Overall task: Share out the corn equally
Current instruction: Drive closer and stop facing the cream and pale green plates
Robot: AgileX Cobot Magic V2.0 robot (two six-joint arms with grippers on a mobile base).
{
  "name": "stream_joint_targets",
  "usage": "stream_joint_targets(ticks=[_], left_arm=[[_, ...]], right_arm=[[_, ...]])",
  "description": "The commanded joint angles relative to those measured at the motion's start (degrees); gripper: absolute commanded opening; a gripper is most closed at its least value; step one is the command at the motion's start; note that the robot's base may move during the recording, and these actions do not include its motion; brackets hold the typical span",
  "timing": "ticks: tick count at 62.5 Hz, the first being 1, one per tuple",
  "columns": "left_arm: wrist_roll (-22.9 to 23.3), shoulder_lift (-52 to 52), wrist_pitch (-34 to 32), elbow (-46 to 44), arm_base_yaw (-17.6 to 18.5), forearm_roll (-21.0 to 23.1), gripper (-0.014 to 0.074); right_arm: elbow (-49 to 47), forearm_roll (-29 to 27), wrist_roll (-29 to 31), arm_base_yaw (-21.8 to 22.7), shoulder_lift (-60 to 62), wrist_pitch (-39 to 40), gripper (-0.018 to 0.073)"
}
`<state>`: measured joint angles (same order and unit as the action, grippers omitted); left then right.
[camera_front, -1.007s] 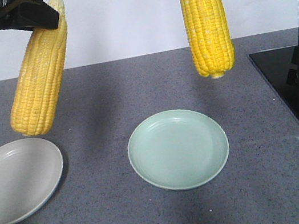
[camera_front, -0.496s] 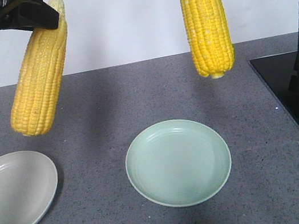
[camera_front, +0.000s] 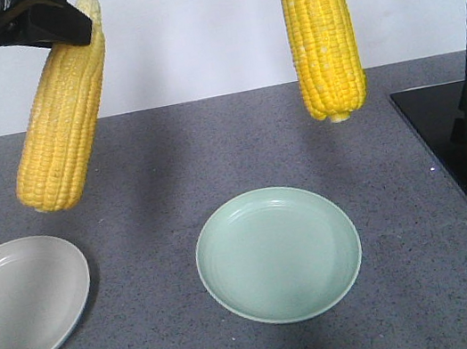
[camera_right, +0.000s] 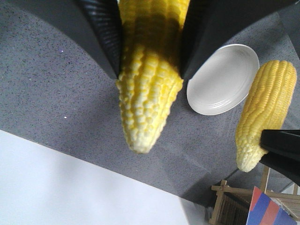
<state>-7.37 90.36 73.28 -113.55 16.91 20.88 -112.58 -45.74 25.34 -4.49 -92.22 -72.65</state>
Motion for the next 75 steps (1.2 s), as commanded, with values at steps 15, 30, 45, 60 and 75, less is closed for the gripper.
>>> stream_joint_targets(ticks=[15,30,45,60,75], left_arm=[[0.4,-2.3,-1.3,-1.3,-0.1,1.7,-0.0007],[0.4,-2.3,-1.3,-1.3,-0.1,1.7,-0.0007],[0.4,-2.3,-1.3,-1.3,-0.1,1.7,-0.0007],[0.4,-2.3,-1.3,-1.3,-0.1,1.7,-0.0007],[0.4,-2.3,-1.3,-1.3,-0.1,1.7,-0.0007]], right_arm=[[-1.7,-2.8,0.0,0.3,1.9,-1.2,0.0026],[-1.7,-2.8,0.0,0.3,1.9,-1.2,0.0026],[-1.7,-2.8,0.0,0.3,1.9,-1.2,0.0026],[-1.7,-2.8,0.0,0.3,1.9,-1.2,0.0026],[-1.7,-2.8,0.0,0.3,1.9,-1.2,0.0026]])
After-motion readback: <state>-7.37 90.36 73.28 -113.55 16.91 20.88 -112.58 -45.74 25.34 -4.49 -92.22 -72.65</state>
